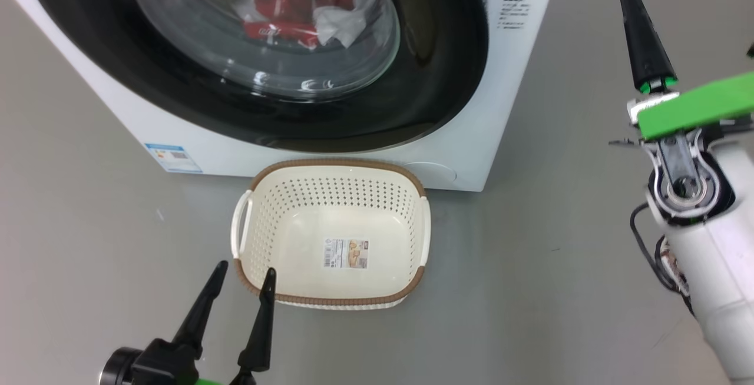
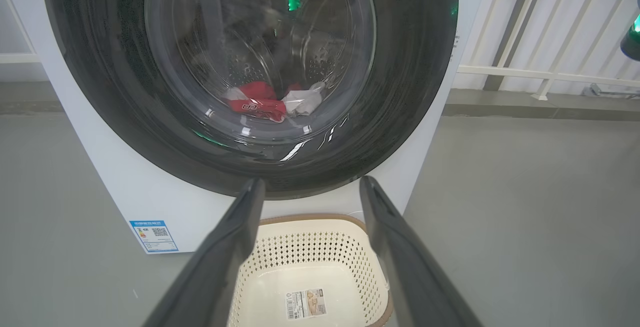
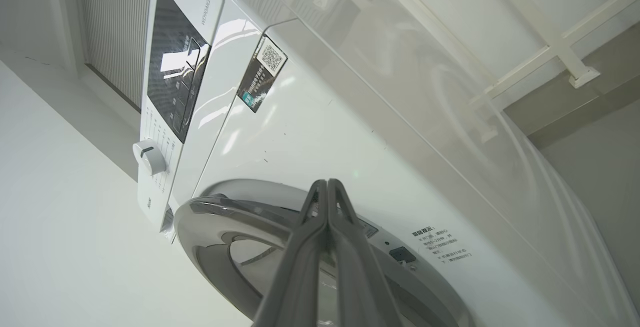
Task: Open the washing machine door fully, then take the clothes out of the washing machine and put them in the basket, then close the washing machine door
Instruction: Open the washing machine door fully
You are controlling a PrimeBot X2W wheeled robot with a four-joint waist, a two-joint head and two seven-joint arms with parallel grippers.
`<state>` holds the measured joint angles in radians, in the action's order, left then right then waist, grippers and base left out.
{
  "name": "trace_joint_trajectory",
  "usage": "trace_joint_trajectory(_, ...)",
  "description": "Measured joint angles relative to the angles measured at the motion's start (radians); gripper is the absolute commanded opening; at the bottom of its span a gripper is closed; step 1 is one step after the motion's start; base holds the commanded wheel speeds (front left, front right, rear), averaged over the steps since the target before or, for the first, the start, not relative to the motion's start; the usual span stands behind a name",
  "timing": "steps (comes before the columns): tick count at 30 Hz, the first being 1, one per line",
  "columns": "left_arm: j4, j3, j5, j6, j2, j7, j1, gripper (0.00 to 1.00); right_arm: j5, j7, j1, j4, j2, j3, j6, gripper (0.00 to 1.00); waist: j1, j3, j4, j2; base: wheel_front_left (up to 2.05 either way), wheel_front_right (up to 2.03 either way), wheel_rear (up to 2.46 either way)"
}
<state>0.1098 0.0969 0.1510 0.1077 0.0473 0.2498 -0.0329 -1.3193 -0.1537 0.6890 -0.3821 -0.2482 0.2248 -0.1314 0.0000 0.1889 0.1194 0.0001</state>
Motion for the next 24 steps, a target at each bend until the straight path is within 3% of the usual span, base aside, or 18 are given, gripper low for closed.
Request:
trace_joint_trajectory(9, 0.001, 0.023, 0.002, 0.0, -0.001, 0.0, -0.026, 1.0, -0.232, 0.218, 0.123, -0.075, -0.027, 0.032, 0.0, 0.0, 0.0, 0.038, 0.033, 0.0, 0.0, 0.0, 0.0)
trace_joint_trajectory(24, 0.002, 0.053, 0.01, 0.007, -0.003, 0.002, -0.084, 1.0, -0.369, 0.526, 0.317, -0.238, -0.034, 0.021, 0.0, 0.0, 0.0, 0.12, 0.077, 0.0, 0.0, 0.0, 0.0)
